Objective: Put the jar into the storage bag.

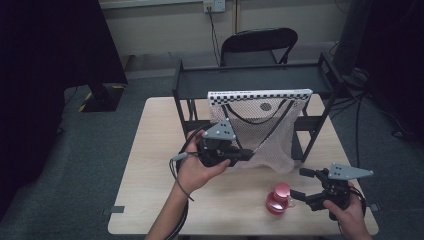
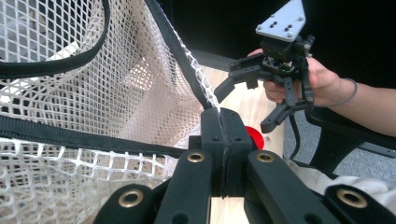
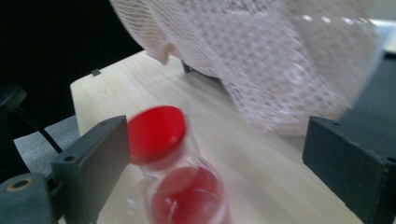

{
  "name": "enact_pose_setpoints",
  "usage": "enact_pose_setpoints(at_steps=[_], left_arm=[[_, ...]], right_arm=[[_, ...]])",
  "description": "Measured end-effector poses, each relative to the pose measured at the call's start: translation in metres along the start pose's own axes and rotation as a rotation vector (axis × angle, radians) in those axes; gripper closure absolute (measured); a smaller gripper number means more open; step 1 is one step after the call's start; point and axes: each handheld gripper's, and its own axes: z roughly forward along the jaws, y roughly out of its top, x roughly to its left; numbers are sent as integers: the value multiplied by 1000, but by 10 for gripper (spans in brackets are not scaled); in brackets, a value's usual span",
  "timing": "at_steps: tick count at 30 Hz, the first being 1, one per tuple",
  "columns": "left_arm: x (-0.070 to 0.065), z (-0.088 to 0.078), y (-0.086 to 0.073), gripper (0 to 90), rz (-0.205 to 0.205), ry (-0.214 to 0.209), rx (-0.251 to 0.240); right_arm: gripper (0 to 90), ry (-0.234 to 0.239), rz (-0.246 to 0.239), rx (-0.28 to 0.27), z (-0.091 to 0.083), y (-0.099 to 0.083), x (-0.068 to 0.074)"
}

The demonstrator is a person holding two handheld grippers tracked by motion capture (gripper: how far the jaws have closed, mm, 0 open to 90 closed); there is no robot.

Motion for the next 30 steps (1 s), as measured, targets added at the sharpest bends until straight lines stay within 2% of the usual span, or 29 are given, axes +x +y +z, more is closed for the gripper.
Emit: enact_pose_setpoints(at_steps=[4, 11, 13, 15, 18, 19, 21, 30], left_arm=[[0, 0, 0, 898, -2, 2, 0], [1, 0, -1, 898, -6, -2, 2], [1, 1, -1, 898, -3, -2, 6], [0, 1, -1, 898, -2, 1, 3], [0, 0, -1, 898, -2, -1, 2], [1, 1, -1, 897, -3, 0, 4], [1, 1, -2, 897, -5, -3, 7], [1, 2, -2, 898, -1, -1, 13]], right_arm=[[112, 48, -22, -63, 6, 0, 10], [179, 60, -68, -60, 17, -6, 18], [239, 67, -102, -50, 24, -10, 21], [300, 51, -123, -43, 28, -12, 24], [353, 52, -131, -60, 30, -14, 26], [420, 43, -137, -64, 31, -15, 26], [490, 43, -141, -73, 32, -16, 27], [495, 43, -129, -71, 28, -11, 29]])
